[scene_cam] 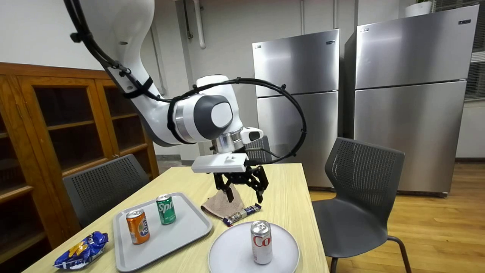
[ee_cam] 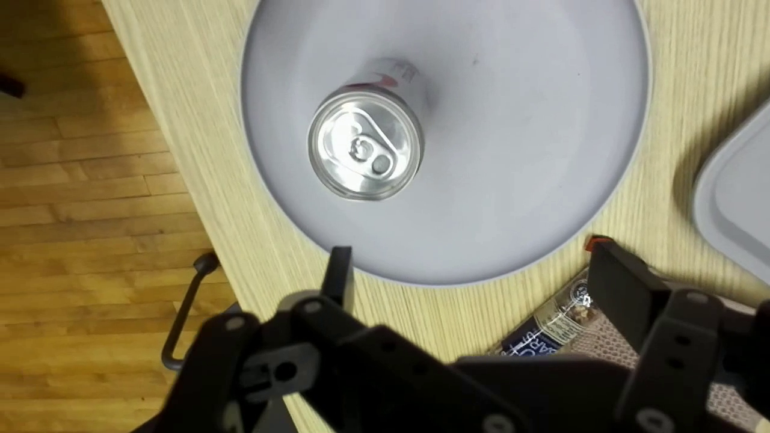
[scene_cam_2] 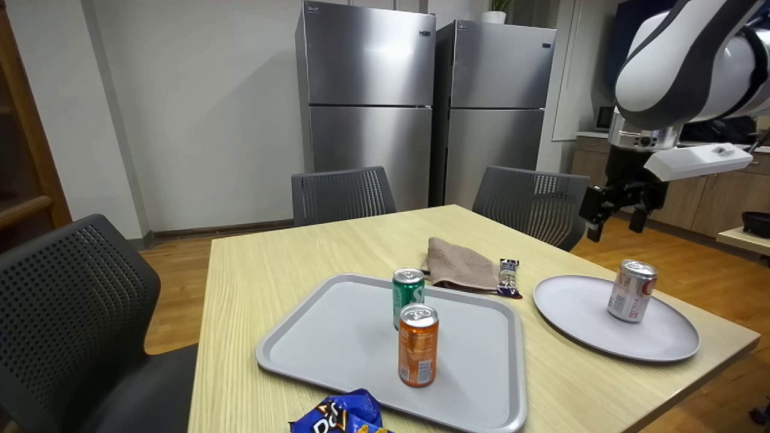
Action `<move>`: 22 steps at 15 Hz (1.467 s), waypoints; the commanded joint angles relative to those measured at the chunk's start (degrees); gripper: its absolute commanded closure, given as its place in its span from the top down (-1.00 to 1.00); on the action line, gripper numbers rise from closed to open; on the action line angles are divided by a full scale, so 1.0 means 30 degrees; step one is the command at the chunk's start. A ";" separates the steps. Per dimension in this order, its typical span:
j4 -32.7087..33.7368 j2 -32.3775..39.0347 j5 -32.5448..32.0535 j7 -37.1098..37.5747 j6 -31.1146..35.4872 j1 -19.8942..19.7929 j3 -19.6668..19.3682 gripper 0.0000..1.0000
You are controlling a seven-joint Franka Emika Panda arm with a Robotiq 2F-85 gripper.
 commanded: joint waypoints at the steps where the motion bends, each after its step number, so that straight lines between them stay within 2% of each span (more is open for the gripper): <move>1: 0.0632 0.1037 -0.0469 0.1776 0.0358 -0.0155 -0.0147 1.00; 11: 0.1722 0.2816 -0.1438 0.5017 0.0474 0.0065 -0.2082 1.00; 22: 0.1356 0.3588 -0.1734 0.5928 0.0589 0.0679 -0.2334 1.00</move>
